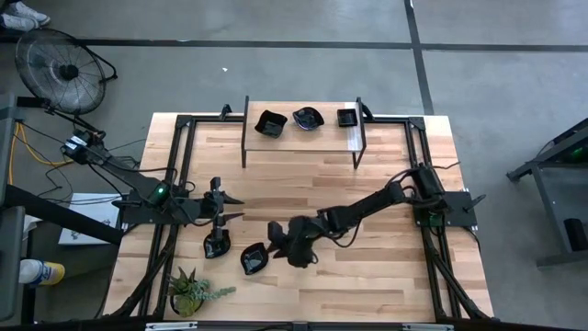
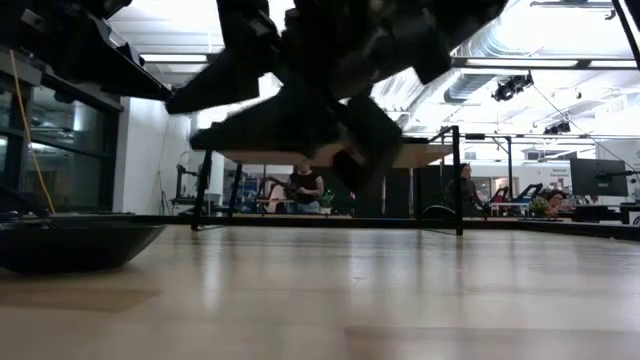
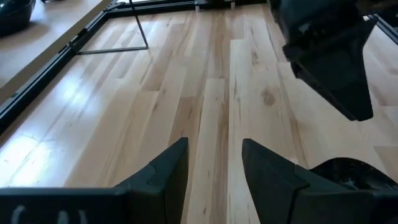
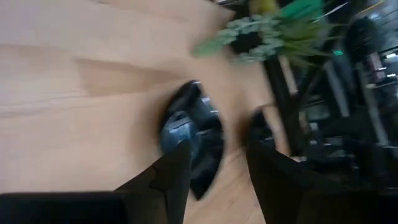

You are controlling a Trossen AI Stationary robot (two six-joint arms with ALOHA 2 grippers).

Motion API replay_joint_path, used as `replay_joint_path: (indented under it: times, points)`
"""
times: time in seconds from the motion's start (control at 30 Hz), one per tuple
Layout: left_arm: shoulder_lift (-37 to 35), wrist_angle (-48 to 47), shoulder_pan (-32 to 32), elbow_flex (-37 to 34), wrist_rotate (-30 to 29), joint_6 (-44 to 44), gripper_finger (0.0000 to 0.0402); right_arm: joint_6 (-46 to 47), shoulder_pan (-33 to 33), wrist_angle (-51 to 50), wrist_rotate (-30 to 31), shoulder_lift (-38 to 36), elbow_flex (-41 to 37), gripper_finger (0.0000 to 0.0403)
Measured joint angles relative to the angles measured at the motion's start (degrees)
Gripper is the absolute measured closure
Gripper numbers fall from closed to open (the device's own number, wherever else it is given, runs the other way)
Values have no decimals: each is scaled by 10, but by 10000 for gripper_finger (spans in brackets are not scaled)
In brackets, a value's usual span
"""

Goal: Pick & Place Mini shaped plates
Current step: Stack the black leaf shaped plate on top of the black leaf shaped plate on the shelf

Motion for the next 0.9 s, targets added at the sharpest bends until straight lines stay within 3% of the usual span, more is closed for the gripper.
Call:
replay_joint_path:
  times: [0.37,0.6,0.9]
  points:
    - [0,1,0,0,-7,0,254,10,2,7,9,31,12,253]
    - [0,0,0,0,-11,0,254,33,1,-19,-36,73,56,256]
    - [0,-3,0,0,-10,0,254,44,-8,-64,-45,75,73,257]
